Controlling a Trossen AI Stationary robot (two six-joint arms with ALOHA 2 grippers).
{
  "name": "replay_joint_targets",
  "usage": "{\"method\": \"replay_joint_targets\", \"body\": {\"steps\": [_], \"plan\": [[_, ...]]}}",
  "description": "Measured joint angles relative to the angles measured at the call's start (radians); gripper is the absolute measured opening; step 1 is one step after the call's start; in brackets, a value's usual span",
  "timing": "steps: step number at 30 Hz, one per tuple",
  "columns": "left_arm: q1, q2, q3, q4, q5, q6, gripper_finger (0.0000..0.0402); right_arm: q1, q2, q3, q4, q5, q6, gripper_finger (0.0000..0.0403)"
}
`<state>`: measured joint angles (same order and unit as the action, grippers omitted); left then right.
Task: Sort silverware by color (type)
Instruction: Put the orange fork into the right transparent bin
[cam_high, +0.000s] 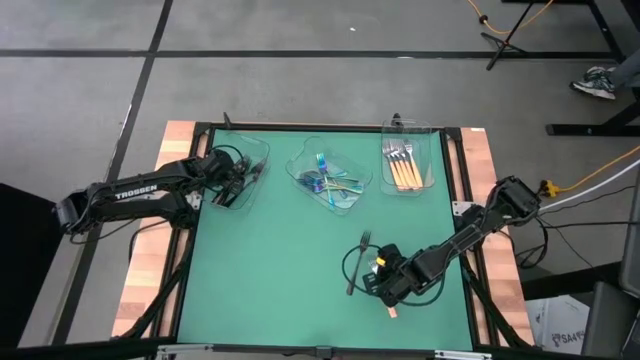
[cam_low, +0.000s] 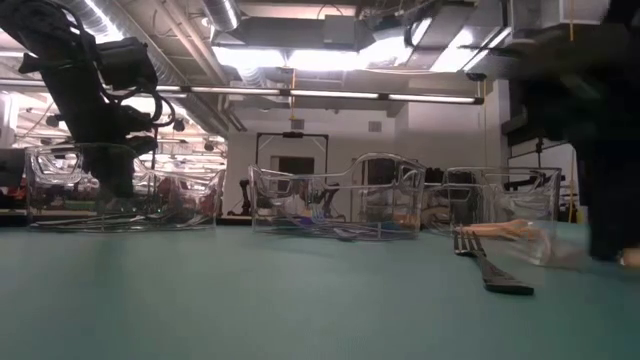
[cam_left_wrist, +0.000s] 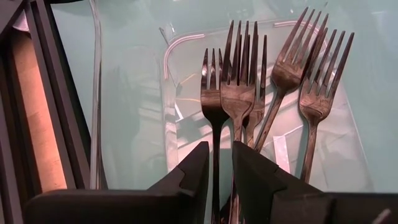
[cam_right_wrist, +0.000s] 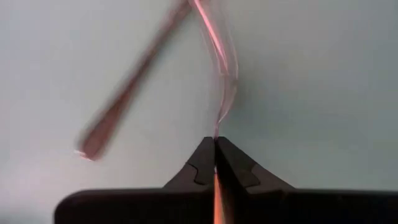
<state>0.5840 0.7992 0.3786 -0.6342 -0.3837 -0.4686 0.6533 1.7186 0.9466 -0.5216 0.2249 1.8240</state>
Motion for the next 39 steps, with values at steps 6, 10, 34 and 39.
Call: {"method": "replay_joint_targets", "body": {"steps": [6,10,34,39], "plan": [[0.0,0.0,0.0,0.0,0.0,0.0,0.0064,0.0,-0.063,0.002,-0.034,0.075,-0.001,0.0001],[0.0,0.0,0.0,0.0,0.0,0.0,0.0064,0.0,-0.1,0.004,-0.079,0.088,-0.001,0.0001],[0.0,0.0,0.0,0.0,0.0,0.0,0.0064,0.001,-0.12,0.005,-0.162,0.429,0.002,0.0],[0.0,0.0,0.0,0.0,0.0,0.0,0.0064,0.001,-0.139,0.005,-0.163,0.482,-0.006,0.0]]}}
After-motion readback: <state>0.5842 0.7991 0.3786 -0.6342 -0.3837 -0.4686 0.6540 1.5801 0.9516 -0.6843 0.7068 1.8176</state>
